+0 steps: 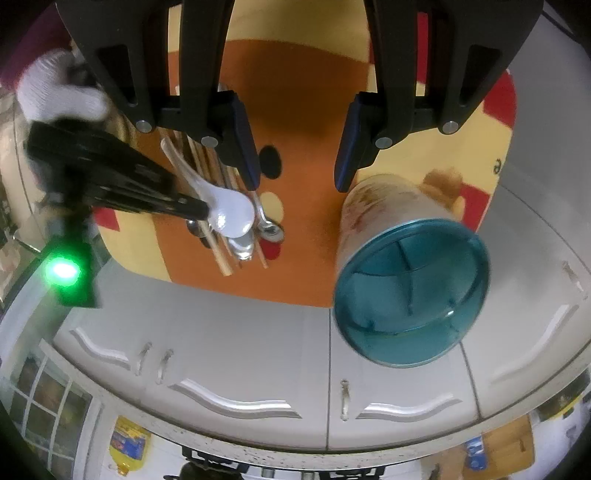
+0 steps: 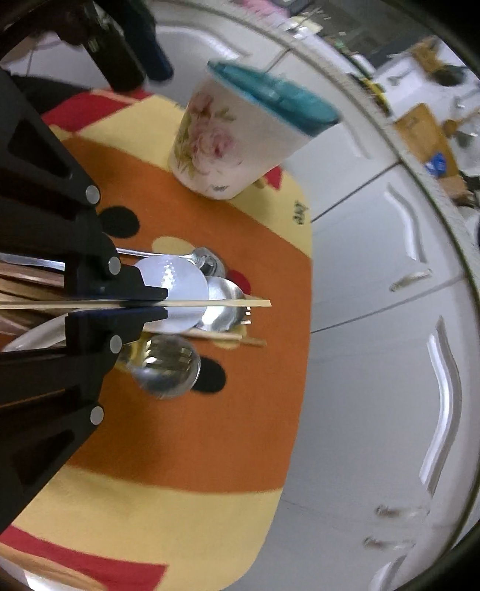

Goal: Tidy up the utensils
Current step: 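Lower the right gripper onto the utensil pile and close on a chopstick, then close the left gripper on the white ceramic spoon while the right gripper holds the chopstick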

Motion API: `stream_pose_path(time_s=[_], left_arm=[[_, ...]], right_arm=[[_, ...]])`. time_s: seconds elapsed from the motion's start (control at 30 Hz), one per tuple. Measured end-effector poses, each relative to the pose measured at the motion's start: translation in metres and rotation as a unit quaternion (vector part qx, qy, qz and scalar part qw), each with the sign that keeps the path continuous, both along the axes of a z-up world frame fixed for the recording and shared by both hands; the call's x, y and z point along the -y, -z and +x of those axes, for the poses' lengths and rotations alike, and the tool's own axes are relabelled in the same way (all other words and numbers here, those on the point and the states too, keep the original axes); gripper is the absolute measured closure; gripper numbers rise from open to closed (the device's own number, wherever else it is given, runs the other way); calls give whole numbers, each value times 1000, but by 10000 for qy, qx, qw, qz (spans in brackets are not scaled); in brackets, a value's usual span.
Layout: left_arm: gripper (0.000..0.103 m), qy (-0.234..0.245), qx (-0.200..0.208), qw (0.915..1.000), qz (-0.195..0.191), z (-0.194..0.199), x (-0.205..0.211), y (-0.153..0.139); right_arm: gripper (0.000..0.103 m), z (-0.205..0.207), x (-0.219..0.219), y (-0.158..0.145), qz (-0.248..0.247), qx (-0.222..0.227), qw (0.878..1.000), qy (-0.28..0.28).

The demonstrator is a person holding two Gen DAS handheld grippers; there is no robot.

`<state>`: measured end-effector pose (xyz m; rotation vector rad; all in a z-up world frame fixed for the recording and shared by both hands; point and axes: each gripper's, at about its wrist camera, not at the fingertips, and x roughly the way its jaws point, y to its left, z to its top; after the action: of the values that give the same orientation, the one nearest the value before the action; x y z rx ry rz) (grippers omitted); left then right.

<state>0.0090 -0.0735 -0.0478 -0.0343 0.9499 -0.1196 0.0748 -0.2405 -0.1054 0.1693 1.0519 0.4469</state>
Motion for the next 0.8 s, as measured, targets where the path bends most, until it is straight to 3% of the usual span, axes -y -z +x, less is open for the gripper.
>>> stream_pose_path(time_s=[0.2,0.37,0.8], left_arm=[[62,220,-96,9995,-206,21,25,9],[62,356,-214,9990,-144,44,44,25],[62,464,-643,9968,-91,83,54,70]], right_arm=[[100,-24,37,-16,216,115,9993,267],[100,-38,59,-22,291,166,9986,398],[100,-40,82,-11,551,95,9968,564]])
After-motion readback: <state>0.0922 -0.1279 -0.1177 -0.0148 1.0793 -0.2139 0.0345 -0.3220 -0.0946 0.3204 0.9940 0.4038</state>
